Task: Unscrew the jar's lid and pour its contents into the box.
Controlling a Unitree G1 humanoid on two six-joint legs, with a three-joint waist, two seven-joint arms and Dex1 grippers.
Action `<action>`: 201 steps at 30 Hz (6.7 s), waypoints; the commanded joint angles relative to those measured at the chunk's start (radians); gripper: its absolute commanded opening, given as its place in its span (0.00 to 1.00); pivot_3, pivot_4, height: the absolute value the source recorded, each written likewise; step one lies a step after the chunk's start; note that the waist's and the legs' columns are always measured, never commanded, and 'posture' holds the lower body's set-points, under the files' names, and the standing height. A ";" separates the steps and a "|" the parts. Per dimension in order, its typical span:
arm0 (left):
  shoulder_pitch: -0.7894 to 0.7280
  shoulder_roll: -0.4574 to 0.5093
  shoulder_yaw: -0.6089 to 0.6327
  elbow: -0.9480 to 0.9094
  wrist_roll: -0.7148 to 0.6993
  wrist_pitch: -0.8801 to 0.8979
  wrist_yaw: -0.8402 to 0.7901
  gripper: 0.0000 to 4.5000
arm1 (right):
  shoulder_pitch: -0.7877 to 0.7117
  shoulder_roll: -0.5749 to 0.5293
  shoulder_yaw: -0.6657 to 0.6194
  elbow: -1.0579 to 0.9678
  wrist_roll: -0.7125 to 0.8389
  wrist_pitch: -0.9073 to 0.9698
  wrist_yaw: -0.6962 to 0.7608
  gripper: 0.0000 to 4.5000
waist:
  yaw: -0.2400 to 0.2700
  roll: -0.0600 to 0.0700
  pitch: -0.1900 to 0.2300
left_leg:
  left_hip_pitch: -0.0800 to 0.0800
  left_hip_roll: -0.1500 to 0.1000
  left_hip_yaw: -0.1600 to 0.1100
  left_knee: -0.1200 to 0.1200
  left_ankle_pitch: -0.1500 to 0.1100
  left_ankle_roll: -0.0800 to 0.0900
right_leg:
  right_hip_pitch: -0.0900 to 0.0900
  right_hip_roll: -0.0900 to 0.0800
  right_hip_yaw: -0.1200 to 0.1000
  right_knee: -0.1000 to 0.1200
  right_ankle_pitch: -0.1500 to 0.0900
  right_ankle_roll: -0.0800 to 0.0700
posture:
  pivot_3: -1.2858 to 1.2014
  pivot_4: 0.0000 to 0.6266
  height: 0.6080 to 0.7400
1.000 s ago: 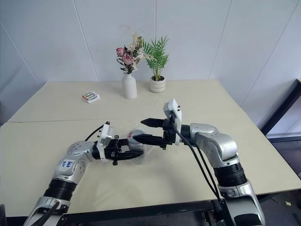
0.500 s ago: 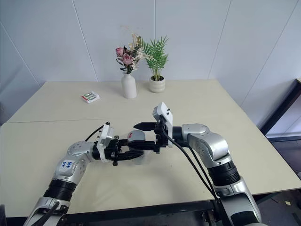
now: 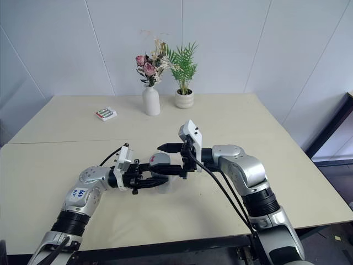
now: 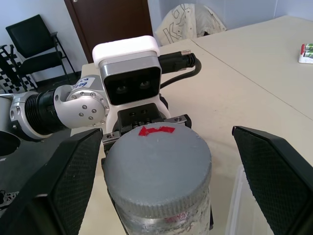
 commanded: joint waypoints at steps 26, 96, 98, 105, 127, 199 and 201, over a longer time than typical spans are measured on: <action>0.000 0.000 0.009 -0.046 -0.014 -0.008 0.002 0.45 | -0.039 0.079 -0.105 -0.003 0.105 0.055 -0.044 0.57 | 0.000 0.000 0.000 | 0.000 0.000 0.000 0.000 0.000 0.000 | 0.000 0.000 0.000 0.000 0.000 0.000 | 0.52 0.24 1.00; -0.245 0.140 0.135 0.202 0.051 -0.048 0.149 0.45 | 0.147 -0.300 -0.254 0.203 -0.130 -0.350 0.075 0.99 | -0.004 0.003 0.002 | 0.002 -0.002 0.005 0.000 0.003 0.002 | 0.000 0.001 0.008 -0.001 0.004 0.005 | 0.52 0.24 1.00; -0.308 0.136 0.126 0.310 0.094 -0.110 0.167 0.45 | 0.130 -0.293 -0.227 0.158 -0.124 -0.311 0.082 0.99 | -0.001 0.003 0.002 | 0.001 -0.002 0.004 0.000 0.003 0.002 | 0.000 0.001 0.008 -0.001 0.004 0.005 | 0.52 0.24 1.00; -0.475 0.114 0.051 0.602 0.265 -0.308 0.248 0.45 | 0.145 -0.293 -0.191 0.021 -0.091 -0.258 0.109 0.99 | 0.007 0.003 0.002 | -0.001 -0.003 0.004 -0.001 0.003 0.002 | 0.000 0.000 0.008 -0.004 0.004 0.005 | 0.52 0.24 1.00; -0.549 0.080 0.025 0.762 0.374 -0.497 0.267 0.45 | 0.335 -0.457 -0.424 -0.090 0.028 -0.335 0.176 0.99 | 0.026 0.003 0.002 | -0.001 -0.003 0.005 -0.001 0.003 0.002 | 0.000 0.000 0.007 -0.005 0.004 0.005 | 0.52 0.24 1.00; -0.632 0.049 0.163 0.757 0.355 -0.267 0.507 0.45 | 0.279 -0.280 -0.313 -0.149 0.072 -0.327 -0.006 0.99 | 0.026 0.000 0.003 | 0.001 -0.008 0.022 0.020 -0.002 0.010 | -0.001 -0.002 0.029 0.006 0.006 0.018 | 0.52 0.24 1.00; -0.581 0.069 0.252 0.710 0.284 -0.198 0.593 0.45 | 0.247 -0.270 -0.286 -0.149 0.066 -0.335 0.004 0.99 | 0.023 0.000 0.003 | 0.001 -0.008 0.022 0.021 -0.002 0.010 | 0.000 -0.002 0.028 0.007 0.007 0.019 | 0.52 0.24 1.00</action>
